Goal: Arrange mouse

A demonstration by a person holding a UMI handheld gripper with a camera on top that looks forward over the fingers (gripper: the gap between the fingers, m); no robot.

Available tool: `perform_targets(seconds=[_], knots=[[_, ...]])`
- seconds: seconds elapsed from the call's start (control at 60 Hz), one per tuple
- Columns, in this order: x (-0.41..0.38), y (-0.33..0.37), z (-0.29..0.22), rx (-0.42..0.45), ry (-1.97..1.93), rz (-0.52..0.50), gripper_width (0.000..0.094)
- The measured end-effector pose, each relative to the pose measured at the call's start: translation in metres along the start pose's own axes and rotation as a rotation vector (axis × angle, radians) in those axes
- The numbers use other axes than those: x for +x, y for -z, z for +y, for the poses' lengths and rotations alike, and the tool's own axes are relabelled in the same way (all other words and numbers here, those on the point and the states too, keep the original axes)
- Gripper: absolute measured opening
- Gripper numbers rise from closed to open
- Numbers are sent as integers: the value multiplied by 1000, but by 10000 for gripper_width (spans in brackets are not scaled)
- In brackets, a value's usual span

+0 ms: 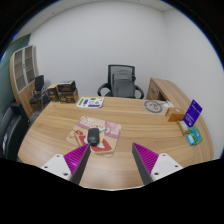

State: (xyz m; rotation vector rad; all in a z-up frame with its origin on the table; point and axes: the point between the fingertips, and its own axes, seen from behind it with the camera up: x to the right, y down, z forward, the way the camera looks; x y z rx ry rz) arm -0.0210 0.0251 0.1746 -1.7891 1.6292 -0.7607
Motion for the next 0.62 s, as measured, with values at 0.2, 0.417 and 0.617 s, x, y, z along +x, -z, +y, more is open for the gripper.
perform_targets(seconds=[0.2,0.417,0.617], knots=[[43,82,48,-2,-29,45,866],[67,132,92,-10,-48,49,866],[75,153,109,-1,-39,44,868]])
